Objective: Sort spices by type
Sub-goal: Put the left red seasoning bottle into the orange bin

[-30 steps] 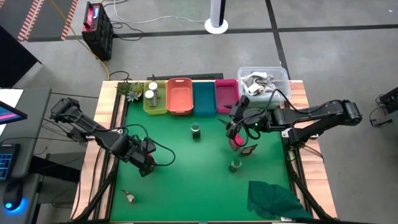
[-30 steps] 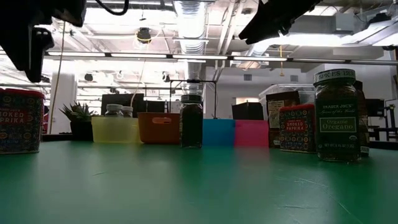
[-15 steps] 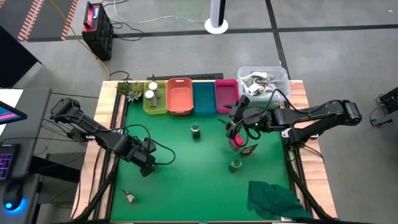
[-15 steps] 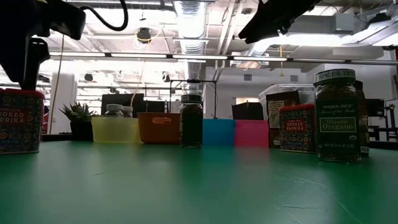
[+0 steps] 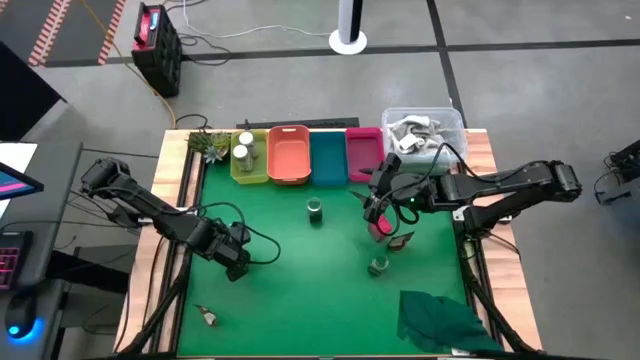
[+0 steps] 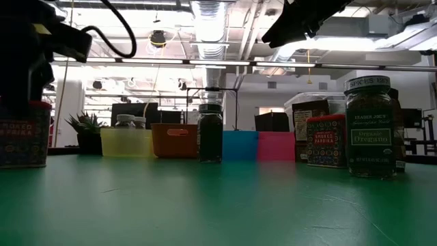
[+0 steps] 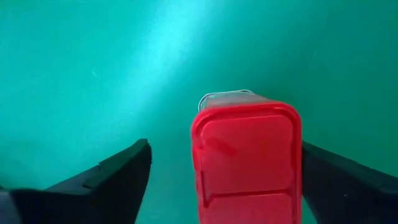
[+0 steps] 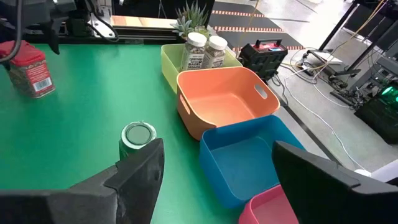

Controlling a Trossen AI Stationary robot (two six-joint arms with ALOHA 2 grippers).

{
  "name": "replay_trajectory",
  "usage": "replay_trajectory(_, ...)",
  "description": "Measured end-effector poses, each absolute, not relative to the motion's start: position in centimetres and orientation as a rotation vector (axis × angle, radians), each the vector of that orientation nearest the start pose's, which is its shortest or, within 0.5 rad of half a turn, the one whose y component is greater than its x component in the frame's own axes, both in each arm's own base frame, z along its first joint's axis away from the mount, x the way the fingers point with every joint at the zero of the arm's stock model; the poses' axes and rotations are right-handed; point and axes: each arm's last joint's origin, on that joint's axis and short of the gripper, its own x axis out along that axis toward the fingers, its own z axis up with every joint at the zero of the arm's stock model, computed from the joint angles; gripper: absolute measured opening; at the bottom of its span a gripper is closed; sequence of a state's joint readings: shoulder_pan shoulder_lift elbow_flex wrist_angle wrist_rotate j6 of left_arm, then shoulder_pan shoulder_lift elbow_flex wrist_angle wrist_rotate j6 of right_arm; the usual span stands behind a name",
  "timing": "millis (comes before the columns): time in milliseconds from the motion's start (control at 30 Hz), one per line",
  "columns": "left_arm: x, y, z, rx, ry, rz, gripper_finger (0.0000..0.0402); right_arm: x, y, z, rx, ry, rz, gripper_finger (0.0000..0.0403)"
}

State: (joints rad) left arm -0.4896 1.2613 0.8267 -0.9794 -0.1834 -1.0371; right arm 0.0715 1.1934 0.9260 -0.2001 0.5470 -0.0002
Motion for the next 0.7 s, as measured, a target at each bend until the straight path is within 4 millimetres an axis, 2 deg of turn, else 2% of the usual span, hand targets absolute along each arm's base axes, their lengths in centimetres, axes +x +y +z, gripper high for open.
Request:
replay_trajectory(333, 18.4, -8.5, 21.2, -0.375, 1.288, 0.43, 0.0212, 25.8, 0.3, 30.0, -0.144, 0.45, -0.467, 0.0326)
replay_trajectory(500, 20.0, -6.5, 22.6, -0.36, 1.248, 0.413, 0.0212, 25.8, 0.3, 30.1, -0.143, 0.448, -0.467, 0.0326)
replay_trajectory(700, 22.1, -2.2, 25.5, -0.297, 1.174, 0.399, 0.0217, 25.8, 0.3, 30.1, -0.143, 0.448, -0.467, 0.0326)
